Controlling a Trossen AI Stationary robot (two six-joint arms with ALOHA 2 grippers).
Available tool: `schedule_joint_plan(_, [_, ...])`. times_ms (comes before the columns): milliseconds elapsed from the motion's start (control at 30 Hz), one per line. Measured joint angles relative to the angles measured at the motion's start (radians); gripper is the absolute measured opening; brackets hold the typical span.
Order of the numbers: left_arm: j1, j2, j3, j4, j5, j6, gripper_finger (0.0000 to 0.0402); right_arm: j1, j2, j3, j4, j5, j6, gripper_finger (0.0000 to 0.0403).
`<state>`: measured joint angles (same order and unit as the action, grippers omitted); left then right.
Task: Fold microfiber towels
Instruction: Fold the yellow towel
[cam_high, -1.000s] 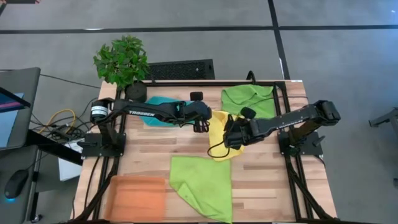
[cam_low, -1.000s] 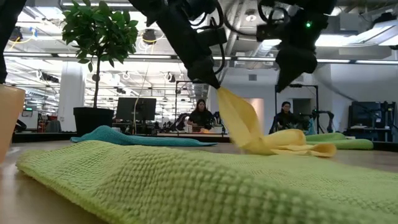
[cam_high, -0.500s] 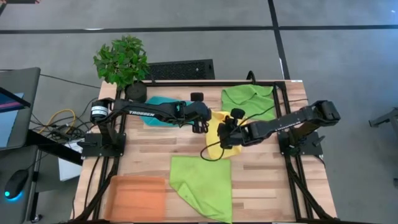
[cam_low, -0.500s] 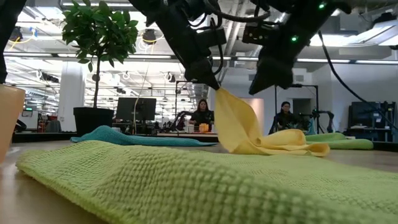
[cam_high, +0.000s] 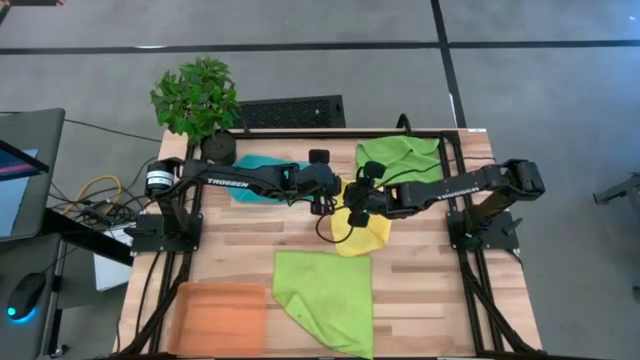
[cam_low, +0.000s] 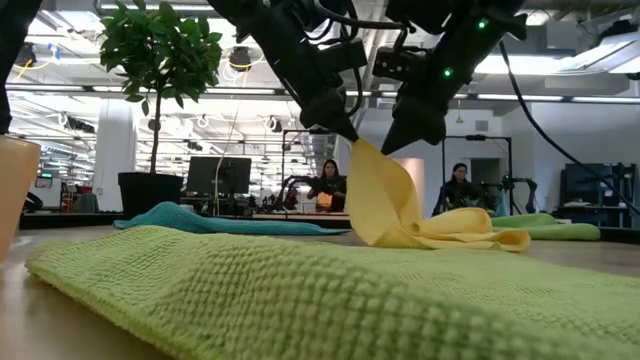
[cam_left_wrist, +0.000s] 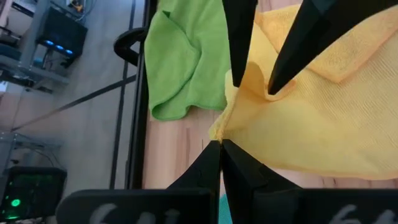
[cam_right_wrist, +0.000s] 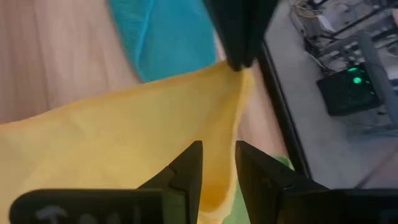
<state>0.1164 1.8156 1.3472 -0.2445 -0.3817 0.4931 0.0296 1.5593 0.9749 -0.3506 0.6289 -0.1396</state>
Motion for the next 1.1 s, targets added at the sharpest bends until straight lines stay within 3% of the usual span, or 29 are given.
schedule_joint_plan(367, [-0.012, -0.010, -0.001, 0.019, 0.003, 0.021, 0.0000, -0.058, 0.000, 0.000, -0.039, -0.040, 0.013, 0.0118])
schedule_joint_plan(1100, [-0.011, -0.168, 0.000, -0.022, -0.001, 0.091, 0.0000, -0.089, 0.000, 0.000, -0.143, -0.113, 0.122, 0.0118])
